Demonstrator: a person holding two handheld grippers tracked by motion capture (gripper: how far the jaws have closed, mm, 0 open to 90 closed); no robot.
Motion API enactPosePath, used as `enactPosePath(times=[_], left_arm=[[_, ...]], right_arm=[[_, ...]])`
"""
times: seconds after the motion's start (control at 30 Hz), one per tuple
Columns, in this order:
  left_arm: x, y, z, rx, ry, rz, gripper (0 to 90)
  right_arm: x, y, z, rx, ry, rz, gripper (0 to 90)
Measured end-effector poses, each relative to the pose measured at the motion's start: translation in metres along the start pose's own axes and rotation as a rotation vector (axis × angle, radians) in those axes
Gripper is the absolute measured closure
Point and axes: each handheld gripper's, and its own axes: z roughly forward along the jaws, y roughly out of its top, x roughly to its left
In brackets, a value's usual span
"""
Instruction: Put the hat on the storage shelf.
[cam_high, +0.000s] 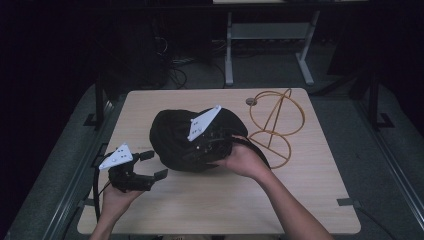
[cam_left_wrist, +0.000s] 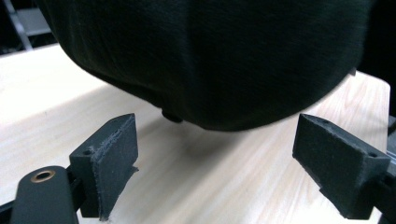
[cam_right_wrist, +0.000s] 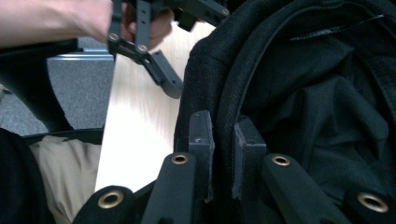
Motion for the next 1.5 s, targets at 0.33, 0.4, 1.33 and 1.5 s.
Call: enactPosePath(times=[0.33, 0.4, 1.33, 1.5], left_arm=[[-0.013, 0.021, 0.008, -0.07, -0.03, 0.093, 13.2], [-0.016, 0.024, 0.011, -0.072, -0.036, 0.106, 13.6], [-0.028, 0.061, 0.004, -0.086, -0.023, 0.262, 84.9], [-0.029, 0.075, 0.002, -0.036, -0.036, 0.278, 85.0]], right_arm=[[0.008, 0.012, -0.02, -0.049, 0.018, -0.019, 80.4], [0.01, 0.014, -0.023, -0.055, 0.027, -0.022, 80.5], [-0.001, -0.014, -0.03, -0.217, 0.1, 0.104, 78.0], [-0.001, -0.023, -0.03, -0.253, 0.105, 0.144, 73.9]])
